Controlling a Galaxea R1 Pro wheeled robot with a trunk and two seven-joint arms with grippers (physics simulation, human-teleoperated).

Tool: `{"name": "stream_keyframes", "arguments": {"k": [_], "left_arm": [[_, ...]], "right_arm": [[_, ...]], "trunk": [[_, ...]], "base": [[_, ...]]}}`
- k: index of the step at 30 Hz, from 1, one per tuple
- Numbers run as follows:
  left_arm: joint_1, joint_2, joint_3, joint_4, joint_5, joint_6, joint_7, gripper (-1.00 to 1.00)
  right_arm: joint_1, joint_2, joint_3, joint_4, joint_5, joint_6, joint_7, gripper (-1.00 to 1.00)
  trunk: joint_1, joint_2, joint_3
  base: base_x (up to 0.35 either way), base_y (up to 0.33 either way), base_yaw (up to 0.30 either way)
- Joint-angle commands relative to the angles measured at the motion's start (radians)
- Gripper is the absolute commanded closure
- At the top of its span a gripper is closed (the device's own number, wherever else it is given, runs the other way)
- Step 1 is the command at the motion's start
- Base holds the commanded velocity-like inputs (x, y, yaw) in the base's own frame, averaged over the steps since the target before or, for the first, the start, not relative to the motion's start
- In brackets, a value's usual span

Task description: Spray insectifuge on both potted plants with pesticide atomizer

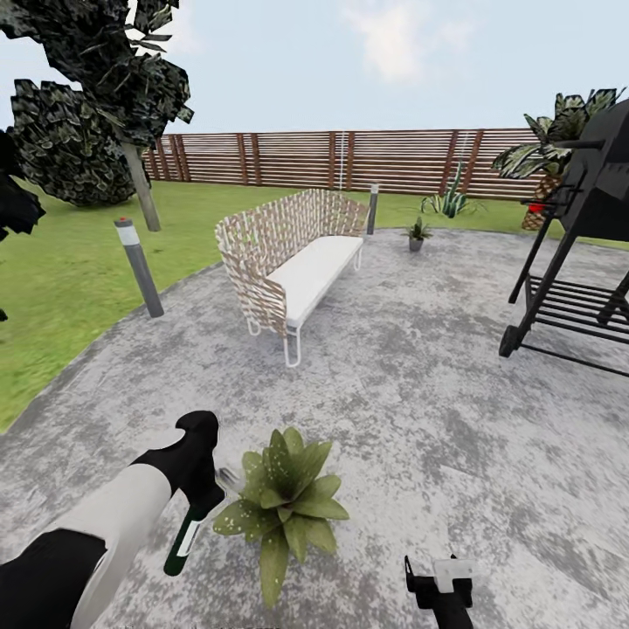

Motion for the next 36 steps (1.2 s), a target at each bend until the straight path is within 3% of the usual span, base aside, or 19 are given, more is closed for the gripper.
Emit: {"name": "stream_keyframes", "arguments": {"k": [1,8,25,29,36], "left_arm": [[0.0,0.001,-0.005,-0.002,-0.007,0.009,-0.01,1.0],[0.003,0.0,-0.002,-0.002,-0.007,0.008,-0.01,1.0],[0.008,0.012,-0.003,-0.001,-0.01,0.01,0.003,1.0],[0.056,0.02,0.003,-0.001,-0.009,0.008,0.001,1.0],[0.072,0.014,0.023,-0.002,0.003,0.015,-0.001,1.0]], "right_arm": [[-0.001,0.0,0.001,0.001,0.011,-0.001,-0.01,-1.0],[-0.001,0.0,0.001,0.001,0.011,-0.001,-0.009,-1.0],[-0.001,0.0,0.001,0.001,0.011,-0.001,-0.009,-1.0],[-0.001,0.0,0.002,0.001,0.011,-0.001,-0.009,-1.0],[-0.001,0.0,0.002,0.001,0.011,-0.001,-0.009,-1.0]], "trunk": [[0.0,0.0,-0.001],[0.0,0.0,-0.001],[0.0,0.0,-0.001],[0.0,0.0,-0.001],[0.0,0.0,-0.001]], "base": [[0.0,0.0,0.276],[0.0,-0.021,0.252],[-0.062,-0.044,0.052],[0.0,0.0,0.263],[0.0,0.0,0.277]]}}
